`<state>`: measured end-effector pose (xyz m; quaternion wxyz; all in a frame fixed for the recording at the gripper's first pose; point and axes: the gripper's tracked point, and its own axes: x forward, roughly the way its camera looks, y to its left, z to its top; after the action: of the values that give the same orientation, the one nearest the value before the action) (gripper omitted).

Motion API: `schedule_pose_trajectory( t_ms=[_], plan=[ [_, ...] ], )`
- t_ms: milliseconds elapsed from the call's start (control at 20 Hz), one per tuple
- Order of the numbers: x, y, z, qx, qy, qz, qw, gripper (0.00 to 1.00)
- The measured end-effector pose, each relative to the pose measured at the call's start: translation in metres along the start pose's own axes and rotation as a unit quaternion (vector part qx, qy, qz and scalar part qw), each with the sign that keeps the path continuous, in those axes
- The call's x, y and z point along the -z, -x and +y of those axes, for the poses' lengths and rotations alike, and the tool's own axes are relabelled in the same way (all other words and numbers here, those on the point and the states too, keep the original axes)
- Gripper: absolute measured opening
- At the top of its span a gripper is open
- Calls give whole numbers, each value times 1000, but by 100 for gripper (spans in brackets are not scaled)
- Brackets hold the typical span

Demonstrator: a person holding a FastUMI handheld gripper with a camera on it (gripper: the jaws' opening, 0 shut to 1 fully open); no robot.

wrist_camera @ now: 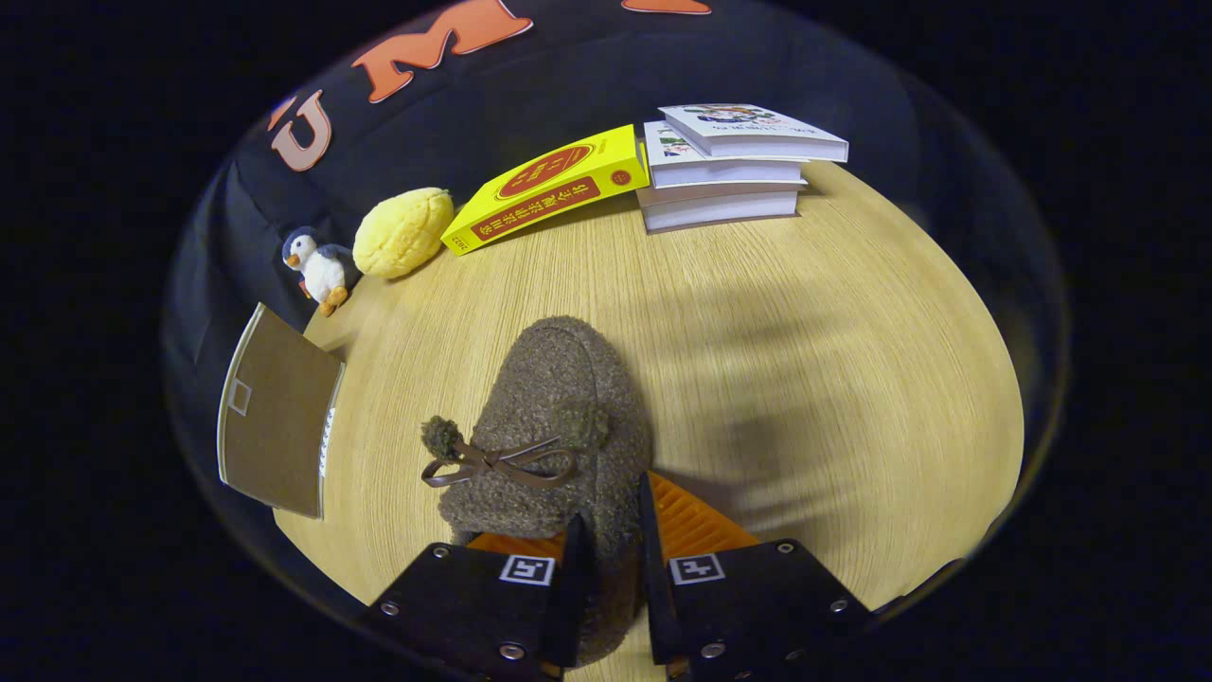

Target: Open the storage box then place both shoes into the box .Put the left shoe in first, then the right shoe, with the right side of both shoes facing outward in a uniform manner.

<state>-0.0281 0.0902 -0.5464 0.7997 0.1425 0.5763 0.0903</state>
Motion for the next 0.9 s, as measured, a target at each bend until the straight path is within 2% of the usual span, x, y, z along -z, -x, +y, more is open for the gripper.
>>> schedule_pose_trajectory(
  t_ms=[50,100,200,350,550,900],
  plan=[
    [-2,3,-3,6,-7,-1,1000,26],
    [-3,6,-5,14,-14,-6,1000,15],
    [-8,18,2,14,-31,-21,999,6],
    [-13,43,30,-4,-53,-35,998,6],
    [-27,74,73,0,-47,-49,998,6],
    [-51,110,189,-30,-13,-65,997,5]
  ],
)
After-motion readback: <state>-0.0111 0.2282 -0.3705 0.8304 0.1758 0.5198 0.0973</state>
